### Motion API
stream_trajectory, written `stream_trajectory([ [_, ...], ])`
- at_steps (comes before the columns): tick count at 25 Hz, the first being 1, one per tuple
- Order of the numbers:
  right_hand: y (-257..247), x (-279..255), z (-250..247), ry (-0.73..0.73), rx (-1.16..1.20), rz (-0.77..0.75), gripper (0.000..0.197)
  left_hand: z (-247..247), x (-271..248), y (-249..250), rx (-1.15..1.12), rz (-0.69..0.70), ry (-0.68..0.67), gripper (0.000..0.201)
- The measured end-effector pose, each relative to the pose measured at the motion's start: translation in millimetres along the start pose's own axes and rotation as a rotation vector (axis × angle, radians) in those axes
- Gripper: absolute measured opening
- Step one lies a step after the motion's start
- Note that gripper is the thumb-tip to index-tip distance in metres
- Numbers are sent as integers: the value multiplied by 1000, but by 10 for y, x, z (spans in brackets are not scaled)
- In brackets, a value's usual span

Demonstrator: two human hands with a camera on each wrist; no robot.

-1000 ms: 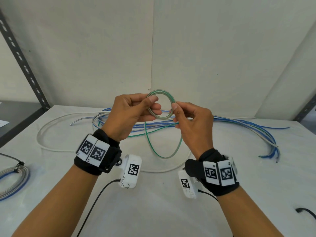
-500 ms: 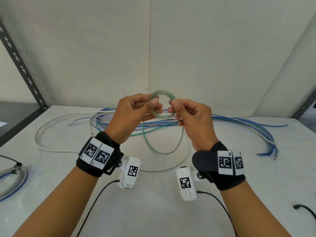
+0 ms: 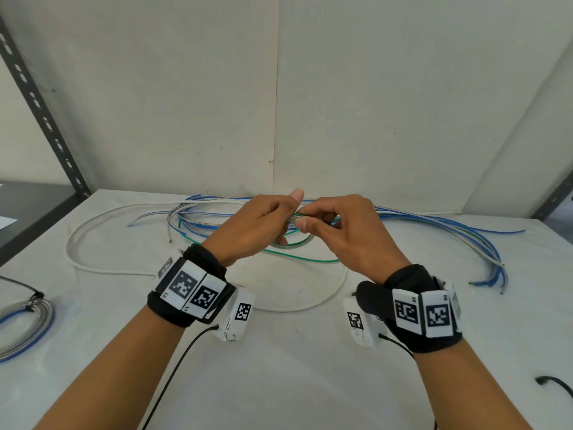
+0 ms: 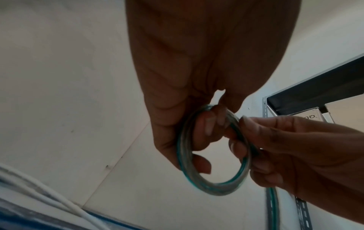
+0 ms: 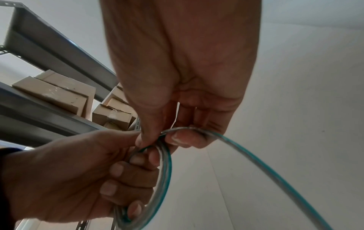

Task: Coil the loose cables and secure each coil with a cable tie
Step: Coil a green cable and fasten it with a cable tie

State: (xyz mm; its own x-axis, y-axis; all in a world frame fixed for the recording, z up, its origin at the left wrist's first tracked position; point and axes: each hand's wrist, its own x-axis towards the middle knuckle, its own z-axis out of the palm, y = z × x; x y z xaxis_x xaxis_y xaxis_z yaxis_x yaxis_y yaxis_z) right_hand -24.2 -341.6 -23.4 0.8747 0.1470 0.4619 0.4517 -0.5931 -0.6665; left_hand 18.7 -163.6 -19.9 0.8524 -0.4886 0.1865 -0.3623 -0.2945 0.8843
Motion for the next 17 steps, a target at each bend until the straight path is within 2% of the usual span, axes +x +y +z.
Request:
stream_trajectory([
  [4,33,20,60,88,32,-13,10,-29,-3,-6,88,27,5,59],
  [7,35,37,99,149,70,-12,9,-35,23,-57,44,54,54,52],
  [10,69,52,118,215,228,40,10,-108,70,-34,-290,9,191,53],
  [13,93,57,206,234,408,117,15,-188,94,33,-665,-64,242,47],
  [17,27,33,375,193,631,232,18,-118,111,35,-843,-75,273,46],
])
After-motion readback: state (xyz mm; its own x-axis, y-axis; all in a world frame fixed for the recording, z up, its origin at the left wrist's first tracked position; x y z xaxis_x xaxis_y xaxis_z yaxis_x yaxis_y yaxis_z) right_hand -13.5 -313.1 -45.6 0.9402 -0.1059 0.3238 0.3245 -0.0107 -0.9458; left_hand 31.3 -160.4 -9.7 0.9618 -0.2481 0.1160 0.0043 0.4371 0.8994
